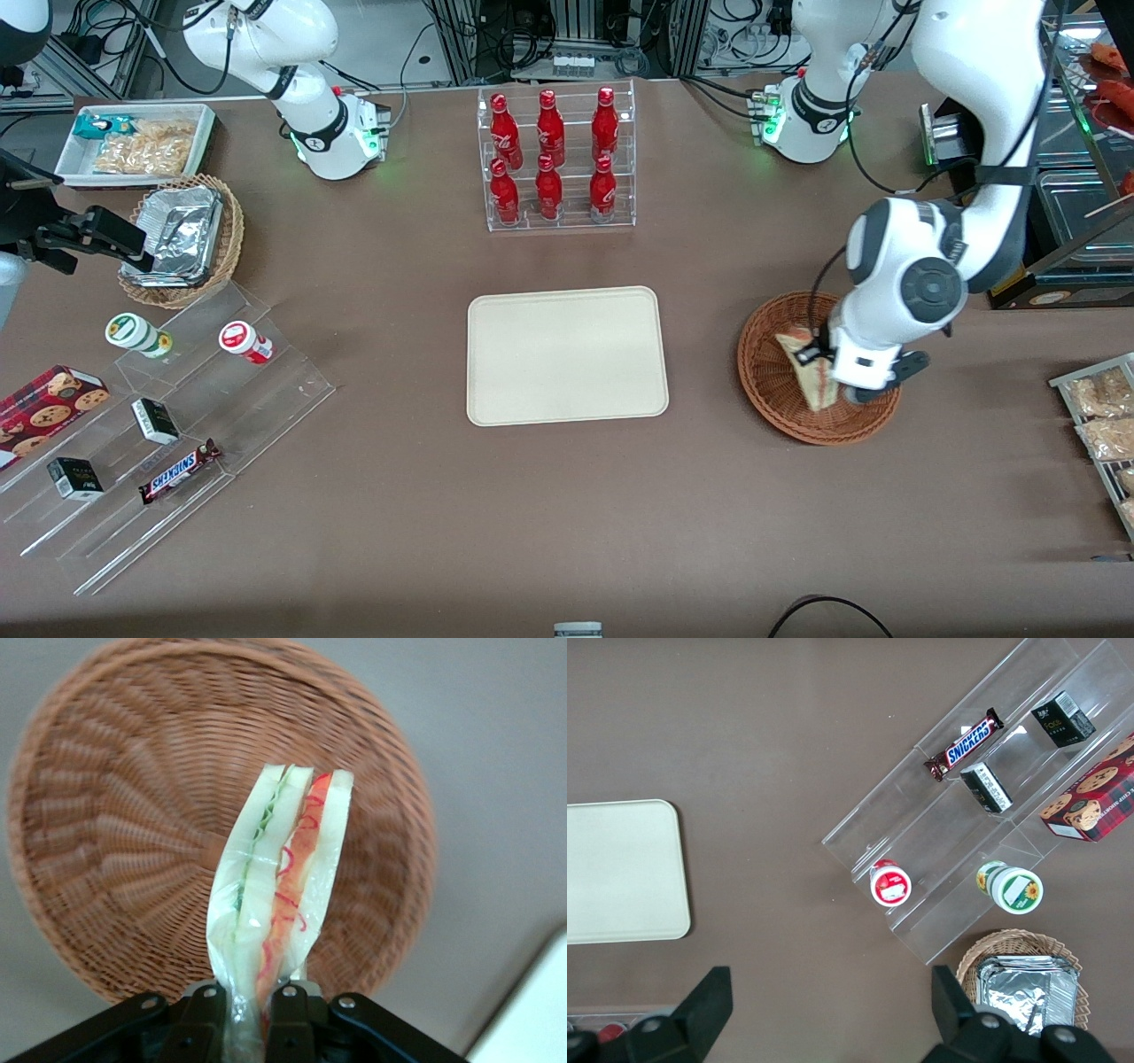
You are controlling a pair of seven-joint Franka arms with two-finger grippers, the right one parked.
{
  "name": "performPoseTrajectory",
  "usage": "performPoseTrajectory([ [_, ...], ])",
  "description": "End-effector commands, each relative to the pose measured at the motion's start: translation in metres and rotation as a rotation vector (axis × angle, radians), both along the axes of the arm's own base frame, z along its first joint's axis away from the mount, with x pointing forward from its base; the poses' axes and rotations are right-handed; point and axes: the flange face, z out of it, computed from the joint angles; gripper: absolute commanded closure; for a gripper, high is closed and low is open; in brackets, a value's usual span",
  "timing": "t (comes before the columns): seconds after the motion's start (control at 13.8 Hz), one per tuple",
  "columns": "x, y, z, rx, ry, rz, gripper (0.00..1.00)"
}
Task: Place sandwich from basket to tray
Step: 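Lift the sandwich out of the basket with the left gripper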
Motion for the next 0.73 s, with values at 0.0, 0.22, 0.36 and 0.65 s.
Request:
performPoseTrajectory([
  [0.0,0.012,-0.052,-0.002,0.011,0.031,-0.171,0.94],
  [0.22,0.026,-0.102,0.008,0.047,0.048,-0.254,0.92],
  [0.36,0.026,-0.142,0.008,0.042,0.028,-0.305,0.90],
  [0.65,0.010,-0.213,-0.011,0.045,0.021,-0.287,0.98],
])
